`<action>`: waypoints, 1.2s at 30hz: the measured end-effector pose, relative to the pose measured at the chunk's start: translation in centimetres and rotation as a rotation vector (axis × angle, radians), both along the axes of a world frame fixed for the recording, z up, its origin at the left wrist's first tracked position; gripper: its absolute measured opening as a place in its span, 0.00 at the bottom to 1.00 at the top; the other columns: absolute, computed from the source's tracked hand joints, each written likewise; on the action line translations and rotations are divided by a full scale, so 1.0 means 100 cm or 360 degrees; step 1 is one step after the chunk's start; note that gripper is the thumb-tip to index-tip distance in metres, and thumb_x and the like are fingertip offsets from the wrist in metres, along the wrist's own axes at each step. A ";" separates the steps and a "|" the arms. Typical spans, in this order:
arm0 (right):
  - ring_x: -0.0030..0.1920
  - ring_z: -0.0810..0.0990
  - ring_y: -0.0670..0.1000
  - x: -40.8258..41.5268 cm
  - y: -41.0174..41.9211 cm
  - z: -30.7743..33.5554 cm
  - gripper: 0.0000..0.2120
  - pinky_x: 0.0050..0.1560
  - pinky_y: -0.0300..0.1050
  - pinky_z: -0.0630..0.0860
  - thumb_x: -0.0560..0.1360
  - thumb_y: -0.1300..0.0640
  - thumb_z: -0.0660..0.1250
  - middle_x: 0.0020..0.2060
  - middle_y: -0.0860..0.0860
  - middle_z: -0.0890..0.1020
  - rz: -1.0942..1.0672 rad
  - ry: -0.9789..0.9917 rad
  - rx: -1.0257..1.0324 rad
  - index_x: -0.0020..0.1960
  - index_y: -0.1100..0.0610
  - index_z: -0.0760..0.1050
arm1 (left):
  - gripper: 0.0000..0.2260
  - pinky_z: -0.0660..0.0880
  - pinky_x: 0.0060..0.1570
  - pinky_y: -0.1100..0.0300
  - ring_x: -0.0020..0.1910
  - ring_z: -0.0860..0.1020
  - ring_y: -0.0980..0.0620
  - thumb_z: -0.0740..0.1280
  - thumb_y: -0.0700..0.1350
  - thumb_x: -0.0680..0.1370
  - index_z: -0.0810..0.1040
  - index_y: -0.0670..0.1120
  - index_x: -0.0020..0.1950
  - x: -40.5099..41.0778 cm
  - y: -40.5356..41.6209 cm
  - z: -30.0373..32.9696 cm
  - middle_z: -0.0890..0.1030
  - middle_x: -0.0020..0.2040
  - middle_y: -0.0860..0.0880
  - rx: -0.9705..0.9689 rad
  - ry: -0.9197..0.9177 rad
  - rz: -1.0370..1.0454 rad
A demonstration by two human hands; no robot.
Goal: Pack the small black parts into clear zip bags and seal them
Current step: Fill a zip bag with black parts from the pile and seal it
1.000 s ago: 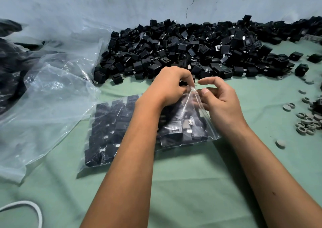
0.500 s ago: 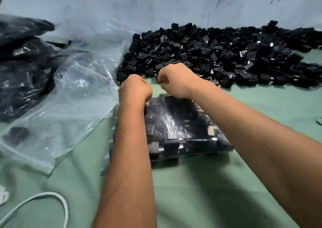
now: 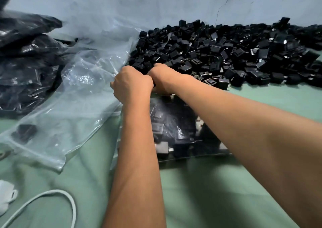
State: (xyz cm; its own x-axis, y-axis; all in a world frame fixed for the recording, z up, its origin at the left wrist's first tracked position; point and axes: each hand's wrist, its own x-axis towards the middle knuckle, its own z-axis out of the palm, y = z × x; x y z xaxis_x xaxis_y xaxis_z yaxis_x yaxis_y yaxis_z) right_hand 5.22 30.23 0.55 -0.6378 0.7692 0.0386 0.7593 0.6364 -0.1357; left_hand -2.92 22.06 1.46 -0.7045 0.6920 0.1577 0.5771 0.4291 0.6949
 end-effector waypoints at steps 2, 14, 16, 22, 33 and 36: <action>0.58 0.79 0.54 0.028 -0.009 0.011 0.09 0.55 0.42 0.74 0.77 0.60 0.69 0.55 0.53 0.83 -0.0082 0.0380 -0.0001 0.56 0.55 0.83 | 0.15 0.76 0.60 0.54 0.60 0.78 0.41 0.63 0.37 0.73 0.85 0.51 0.51 0.007 -0.001 0.003 0.84 0.56 0.47 0.0088 0.0006 -0.0086; 0.46 0.86 0.45 0.238 -0.114 -0.040 0.31 0.51 0.53 0.84 0.67 0.60 0.82 0.46 0.45 0.86 -0.0891 0.1615 -0.0079 0.63 0.44 0.72 | 0.22 0.64 0.70 0.49 0.71 0.64 0.44 0.65 0.39 0.82 0.82 0.69 0.57 0.122 0.009 -0.003 0.72 0.69 0.51 -0.0295 0.0315 -0.1660; 0.46 0.86 0.46 0.242 -0.114 -0.044 0.32 0.53 0.56 0.83 0.65 0.62 0.82 0.46 0.43 0.87 -0.0817 0.1600 -0.0136 0.63 0.43 0.74 | 0.21 0.61 0.65 0.55 0.71 0.64 0.45 0.67 0.39 0.81 0.83 0.68 0.53 0.131 0.010 -0.006 0.73 0.67 0.53 -0.0281 0.0385 -0.1709; 0.52 0.86 0.51 0.237 -0.114 -0.042 0.35 0.59 0.53 0.82 0.61 0.63 0.83 0.50 0.50 0.86 -0.0443 0.1650 -0.0298 0.63 0.43 0.76 | 0.10 0.64 0.69 0.44 0.67 0.64 0.48 0.74 0.43 0.78 0.86 0.59 0.49 0.124 0.011 -0.003 0.78 0.58 0.55 -0.0007 0.0477 -0.1696; 0.45 0.87 0.52 0.234 -0.123 -0.026 0.15 0.47 0.43 0.83 0.78 0.76 0.64 0.48 0.61 0.85 -0.0385 0.1990 -0.0556 0.60 0.62 0.76 | 0.07 0.65 0.70 0.47 0.67 0.65 0.49 0.73 0.44 0.79 0.86 0.57 0.50 0.120 0.010 0.001 0.77 0.58 0.52 0.0105 0.0387 -0.1689; 0.42 0.87 0.55 0.227 -0.126 -0.028 0.13 0.42 0.42 0.82 0.78 0.75 0.65 0.47 0.63 0.85 -0.0356 0.1997 -0.0643 0.58 0.62 0.77 | 0.07 0.65 0.70 0.48 0.66 0.65 0.49 0.73 0.44 0.79 0.86 0.57 0.50 0.121 0.010 0.002 0.77 0.58 0.52 0.0108 0.0409 -0.1692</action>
